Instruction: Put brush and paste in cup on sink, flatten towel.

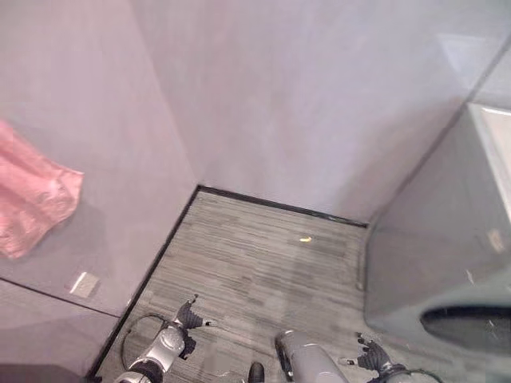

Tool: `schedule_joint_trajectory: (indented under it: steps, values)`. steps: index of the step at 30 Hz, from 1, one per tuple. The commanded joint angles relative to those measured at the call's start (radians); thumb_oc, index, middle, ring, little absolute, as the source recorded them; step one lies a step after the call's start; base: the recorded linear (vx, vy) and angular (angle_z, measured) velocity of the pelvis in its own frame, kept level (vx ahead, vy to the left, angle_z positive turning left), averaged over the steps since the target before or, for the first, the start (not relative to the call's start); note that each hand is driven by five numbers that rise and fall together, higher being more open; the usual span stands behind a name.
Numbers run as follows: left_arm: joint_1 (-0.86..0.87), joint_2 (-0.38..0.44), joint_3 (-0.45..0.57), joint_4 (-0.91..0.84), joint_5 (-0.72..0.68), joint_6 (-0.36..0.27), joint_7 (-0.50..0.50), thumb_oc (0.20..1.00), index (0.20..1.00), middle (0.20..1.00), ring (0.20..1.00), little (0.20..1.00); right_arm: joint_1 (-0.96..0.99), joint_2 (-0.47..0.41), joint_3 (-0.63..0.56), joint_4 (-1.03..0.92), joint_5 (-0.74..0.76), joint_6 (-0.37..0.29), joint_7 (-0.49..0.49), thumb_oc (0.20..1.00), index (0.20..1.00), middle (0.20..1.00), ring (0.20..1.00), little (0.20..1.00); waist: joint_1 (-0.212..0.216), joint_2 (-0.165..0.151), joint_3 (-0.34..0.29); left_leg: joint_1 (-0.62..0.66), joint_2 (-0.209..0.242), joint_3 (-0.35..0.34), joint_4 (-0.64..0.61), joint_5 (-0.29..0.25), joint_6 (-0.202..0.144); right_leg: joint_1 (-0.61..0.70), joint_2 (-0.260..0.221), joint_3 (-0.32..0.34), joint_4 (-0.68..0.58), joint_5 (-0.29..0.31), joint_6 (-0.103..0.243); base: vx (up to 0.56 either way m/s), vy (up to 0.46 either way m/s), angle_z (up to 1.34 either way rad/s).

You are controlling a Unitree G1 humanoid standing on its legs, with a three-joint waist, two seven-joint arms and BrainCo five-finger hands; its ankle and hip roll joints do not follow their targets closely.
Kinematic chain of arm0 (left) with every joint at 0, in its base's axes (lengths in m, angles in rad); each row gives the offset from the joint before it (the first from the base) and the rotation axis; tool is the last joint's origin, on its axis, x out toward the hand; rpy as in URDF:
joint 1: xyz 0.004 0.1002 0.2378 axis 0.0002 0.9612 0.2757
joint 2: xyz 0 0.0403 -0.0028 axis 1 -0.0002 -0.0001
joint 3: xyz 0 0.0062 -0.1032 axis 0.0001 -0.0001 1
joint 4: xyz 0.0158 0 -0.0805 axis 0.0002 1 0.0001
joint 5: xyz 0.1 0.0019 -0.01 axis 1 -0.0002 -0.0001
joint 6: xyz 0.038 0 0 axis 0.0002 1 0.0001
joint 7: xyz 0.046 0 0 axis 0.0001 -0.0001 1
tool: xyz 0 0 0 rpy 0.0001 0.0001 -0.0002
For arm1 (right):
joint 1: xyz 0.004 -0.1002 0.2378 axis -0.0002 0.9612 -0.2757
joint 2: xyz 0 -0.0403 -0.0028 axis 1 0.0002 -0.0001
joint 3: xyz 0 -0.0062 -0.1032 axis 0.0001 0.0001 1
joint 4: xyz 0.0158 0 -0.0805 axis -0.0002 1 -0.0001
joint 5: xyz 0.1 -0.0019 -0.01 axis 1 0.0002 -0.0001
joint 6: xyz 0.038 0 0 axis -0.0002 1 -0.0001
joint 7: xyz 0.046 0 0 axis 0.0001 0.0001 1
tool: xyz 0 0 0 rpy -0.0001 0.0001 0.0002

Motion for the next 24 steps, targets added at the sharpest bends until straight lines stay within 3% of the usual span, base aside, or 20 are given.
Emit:
schedule_joint_trajectory:
  steps: [1,5,6,7,8,9,10,11,12,17,19,20,22,23,24]
  values:
    - [0.025,0.035,-0.005,-0.015,-0.006,-0.01,-0.001,1.0,1.0,1.0,1.0,1.0,-0.017,-0.022,-0.027,-0.019,0.011,-0.019,0.008,1.0,1.0,1.0,1.0,1.0,0.028,-0.045,-0.004,0.018,-0.042,0.116,-0.021,0.107,-0.095,0.067,0.039,-0.09,0.005,0.136,-0.051,0.11,-0.088,1.78]
    - [0.033,0.037,0.007,0.004,-0.006,-0.016,0.011,1.0,1.0,1.0,1.0,1.0,-0.022,-0.031,0.0,0.018,-0.006,-0.021,0.016,1.0,1.0,1.0,1.0,1.0,0.042,-0.06,-0.023,-0.014,-0.05,0.097,0.026,0.108,-0.118,0.13,0.033,-0.101,-0.067,0.139,-0.082,0.09,-0.064,0.85]
    - [0.034,0.038,0.007,-0.004,-0.006,-0.016,0.012,1.0,1.0,1.0,1.0,1.0,-0.025,-0.036,0.005,0.019,-0.014,-0.021,0.017,1.0,1.0,1.0,1.0,1.0,0.046,-0.061,-0.022,-0.028,-0.05,0.11,0.046,0.115,-0.129,0.139,0.025,-0.118,-0.076,0.134,-0.087,0.1,0.02,0.62]
    - [0.026,0.04,0.009,-0.016,-0.005,-0.018,0.02,1.0,1.0,1.0,1.0,1.0,-0.03,-0.047,0.004,0.003,-0.01,-0.026,0.017,1.0,1.0,1.0,1.0,1.0,0.038,-0.071,-0.009,-0.083,-0.029,0.207,0.12,0.129,-0.156,0.157,-0.011,-0.165,-0.089,0.127,-0.091,0.09,0.021,0.69]
    - [0.026,0.04,0.009,-0.016,-0.005,-0.018,0.02,1.0,1.0,1.0,1.0,1.0,-0.03,-0.047,0.004,0.003,-0.009,-0.026,0.017,1.0,1.0,1.0,1.0,1.0,0.037,-0.07,-0.009,-0.087,-0.028,0.207,0.128,0.125,-0.156,0.156,-0.011,-0.166,-0.089,0.126,-0.091,0.1,0.058,1.14]
    - [0.007,0.045,0.005,-0.022,0.001,-0.02,0.029,1.0,1.0,1.0,1.0,1.0,-0.033,-0.06,0.003,-0.016,-0.004,-0.032,0.016,1.0,1.0,1.0,1.0,1.0,0.017,-0.091,0.015,-0.152,0.063,0.398,0.187,0.12,-0.175,0.183,-0.063,-0.21,-0.102,0.115,-0.088,0.06,0.057,1.06]
    - [-0.004,0.048,0.003,-0.025,0.002,-0.021,0.033,1.0,1.0,1.0,1.0,1.0,-0.034,-0.06,0.0,-0.013,0.003,-0.032,0.012,1.0,1.0,1.0,1.0,1.0,0.011,-0.104,0.016,-0.17,0.109,0.466,0.156,0.1,-0.165,0.192,-0.09,-0.231,-0.116,0.113,-0.082,0.16,0.172,2.16]
    - [-0.017,0.058,-0.001,-0.039,-0.005,-0.026,0.041,1.0,1.0,1.0,1.0,1.0,-0.037,-0.055,0.003,0.0,0.0,-0.028,0.008,1.0,1.0,1.0,1.0,1.0,0.03,-0.108,0.012,-0.21,0.142,0.466,0.079,0.08,-0.157,0.219,-0.119,-0.251,-0.135,0.093,-0.072,0.12,0.137,1.91]
    - [-0.016,0.058,-0.002,-0.04,-0.005,-0.026,0.041,1.0,1.0,1.0,1.0,1.0,-0.037,-0.055,0.004,0.001,0.0,-0.029,0.008,1.0,1.0,1.0,1.0,1.0,0.026,-0.109,0.011,-0.211,0.139,0.462,0.078,0.081,-0.156,0.219,-0.121,-0.255,-0.135,0.091,-0.071,0.2,0.204,1.77]
    - [-0.012,0.083,-0.007,-0.065,-0.013,-0.029,0.049,1.0,1.0,1.0,1.0,1.0,-0.057,-0.045,0.007,0.002,0.004,-0.027,0.003,1.0,1.0,1.0,1.0,1.0,0.058,-0.095,0.003,-0.301,0.279,0.443,-0.065,0.261,-0.223,0.299,-0.184,-0.267,-0.146,0.042,-0.056,0.3,0.269,0.19]
    - [0.009,0.095,0.001,-0.107,-0.022,-0.03,0.043,1.0,1.0,1.0,1.0,1.0,-0.068,-0.042,0.006,-0.007,0.001,-0.022,0.011,1.0,1.0,1.0,1.0,1.0,0.064,-0.083,-0.003,-0.289,0.274,0.45,-0.047,0.242,-0.219,0.326,-0.214,-0.26,-0.13,0.014,-0.041,0.38,0.414,-0.13]
    - [0.015,0.101,-0.012,-0.137,-0.015,-0.033,0.038,1.0,1.0,1.0,1.0,1.0,-0.07,-0.031,0.003,-0.004,-0.001,-0.019,0.009,1.0,1.0,1.0,1.0,1.0,0.075,-0.079,-0.014,-0.314,0.237,0.444,0.007,0.221,-0.205,0.345,-0.266,-0.266,-0.116,0.021,-0.025,0.2,0.248,-0.23]
    - [0.025,0.106,-0.017,-0.161,-0.01,-0.033,0.034,1.0,1.0,1.0,1.0,1.0,-0.074,-0.024,-0.004,-0.007,0.002,-0.018,0.006,1.0,1.0,1.0,1.0,1.0,0.078,-0.079,-0.022,-0.319,0.213,0.448,0.028,0.199,-0.194,0.341,-0.287,-0.263,-0.103,0.027,-0.021,0.32,0.388,-0.09]
    - [0.051,0.116,-0.02,-0.21,0.0,-0.035,0.024,1.0,1.0,1.0,1.0,1.0,-0.079,-0.016,-0.008,-0.017,-0.008,-0.012,0.006,1.0,1.0,1.0,1.0,1.0,0.089,-0.075,-0.032,-0.305,0.17,0.459,0.055,0.149,-0.158,0.327,-0.345,-0.265,-0.034,0.102,-0.021,0.32,0.396,0.04]
    - [0.052,0.116,-0.019,-0.212,0.0,-0.034,0.024,1.0,1.0,1.0,1.0,1.0,-0.079,-0.016,-0.008,-0.018,-0.008,-0.012,0.006,1.0,1.0,1.0,1.0,1.0,0.09,-0.076,-0.033,-0.306,0.17,0.46,0.055,0.148,-0.158,0.325,-0.346,-0.264,-0.033,0.101,-0.02,0.3,0.38,-0.19]
